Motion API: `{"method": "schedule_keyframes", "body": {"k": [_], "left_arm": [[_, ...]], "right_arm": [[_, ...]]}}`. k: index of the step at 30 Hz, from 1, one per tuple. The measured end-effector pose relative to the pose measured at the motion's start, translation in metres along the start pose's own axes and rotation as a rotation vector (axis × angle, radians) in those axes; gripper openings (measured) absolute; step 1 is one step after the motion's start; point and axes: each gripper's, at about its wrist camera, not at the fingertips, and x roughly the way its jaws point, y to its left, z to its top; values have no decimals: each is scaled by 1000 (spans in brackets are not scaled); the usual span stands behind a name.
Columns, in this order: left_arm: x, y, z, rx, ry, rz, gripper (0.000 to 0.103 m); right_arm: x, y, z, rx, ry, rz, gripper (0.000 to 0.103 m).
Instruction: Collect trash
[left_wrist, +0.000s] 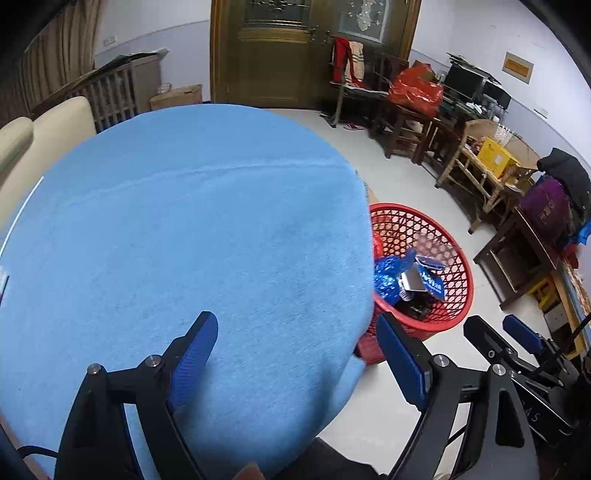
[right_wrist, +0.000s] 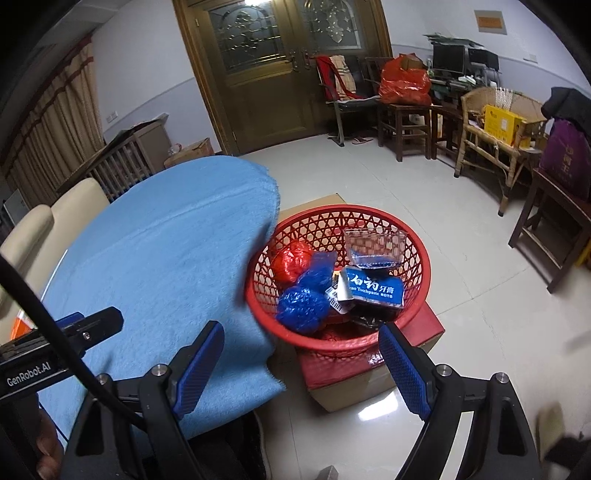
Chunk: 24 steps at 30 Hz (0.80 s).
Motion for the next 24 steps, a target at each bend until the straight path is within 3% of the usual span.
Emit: {"method": "schedule_keyframes", "body": {"k": [13,24], "left_arm": [[-11,8,-4,-12,-59,74,88],[-6,11,-5,-15,-46,97,88]], "right_arm": [[-7,9,9,-49,-27,-2,91],[1,6,10,-45,-16,5,91]]}}
